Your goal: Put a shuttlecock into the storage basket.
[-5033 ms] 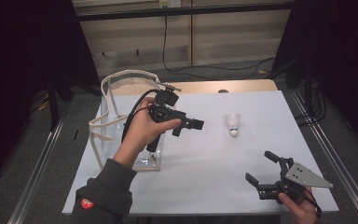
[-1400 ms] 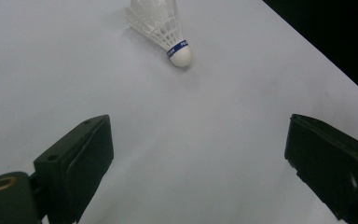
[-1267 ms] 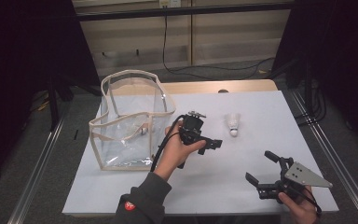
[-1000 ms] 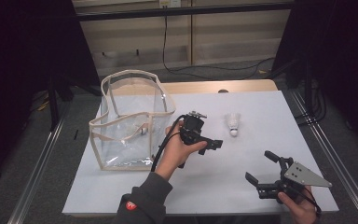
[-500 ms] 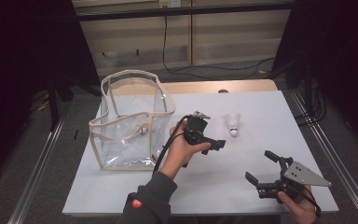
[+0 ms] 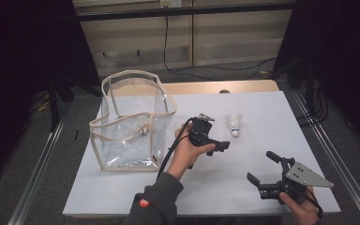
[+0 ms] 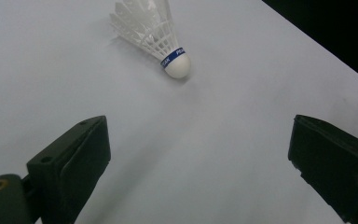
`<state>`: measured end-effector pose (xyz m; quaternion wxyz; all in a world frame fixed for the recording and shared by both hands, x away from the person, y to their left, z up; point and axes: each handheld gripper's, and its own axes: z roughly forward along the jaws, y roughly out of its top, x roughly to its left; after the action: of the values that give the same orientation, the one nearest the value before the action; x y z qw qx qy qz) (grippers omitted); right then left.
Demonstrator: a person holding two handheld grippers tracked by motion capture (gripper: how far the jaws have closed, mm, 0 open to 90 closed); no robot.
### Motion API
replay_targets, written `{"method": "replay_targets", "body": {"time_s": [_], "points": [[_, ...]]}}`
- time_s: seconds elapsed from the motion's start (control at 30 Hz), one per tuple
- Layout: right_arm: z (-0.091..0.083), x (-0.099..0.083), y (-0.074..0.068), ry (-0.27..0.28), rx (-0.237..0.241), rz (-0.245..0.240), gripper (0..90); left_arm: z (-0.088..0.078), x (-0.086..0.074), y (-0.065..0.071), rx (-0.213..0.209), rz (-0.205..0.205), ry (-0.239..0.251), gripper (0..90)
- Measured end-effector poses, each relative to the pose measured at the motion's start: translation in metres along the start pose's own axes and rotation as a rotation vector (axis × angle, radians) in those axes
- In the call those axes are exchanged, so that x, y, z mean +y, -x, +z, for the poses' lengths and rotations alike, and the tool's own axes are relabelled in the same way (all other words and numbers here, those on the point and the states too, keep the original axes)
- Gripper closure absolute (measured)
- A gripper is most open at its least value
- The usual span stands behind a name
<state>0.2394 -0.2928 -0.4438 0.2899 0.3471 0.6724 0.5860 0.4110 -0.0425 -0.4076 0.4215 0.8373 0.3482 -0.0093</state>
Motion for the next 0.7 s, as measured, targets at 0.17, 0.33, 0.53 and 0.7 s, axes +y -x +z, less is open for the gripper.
{"method": "replay_targets", "body": {"time_s": [0.17,0.33,0.53,0.7], "points": [[-0.001,0.000,0.000,0.002,-0.002,-0.001,0.1,0.005,0.000,-0.001,0.004,-0.006,0.002,5.9],[0.000,0.000,0.001,0.002,-0.002,-0.001,0.1,0.008,0.000,-0.004,0.017,-0.012,0.009,6.6],[0.000,0.000,0.001,0.004,-0.003,-0.003,0.1,0.012,0.002,-0.005,0.019,-0.021,0.019,6.9],[-0.001,0.000,0.001,0.004,-0.004,-0.004,0.1,0.015,0.003,-0.005,0.027,-0.018,0.018,7.3]]}}
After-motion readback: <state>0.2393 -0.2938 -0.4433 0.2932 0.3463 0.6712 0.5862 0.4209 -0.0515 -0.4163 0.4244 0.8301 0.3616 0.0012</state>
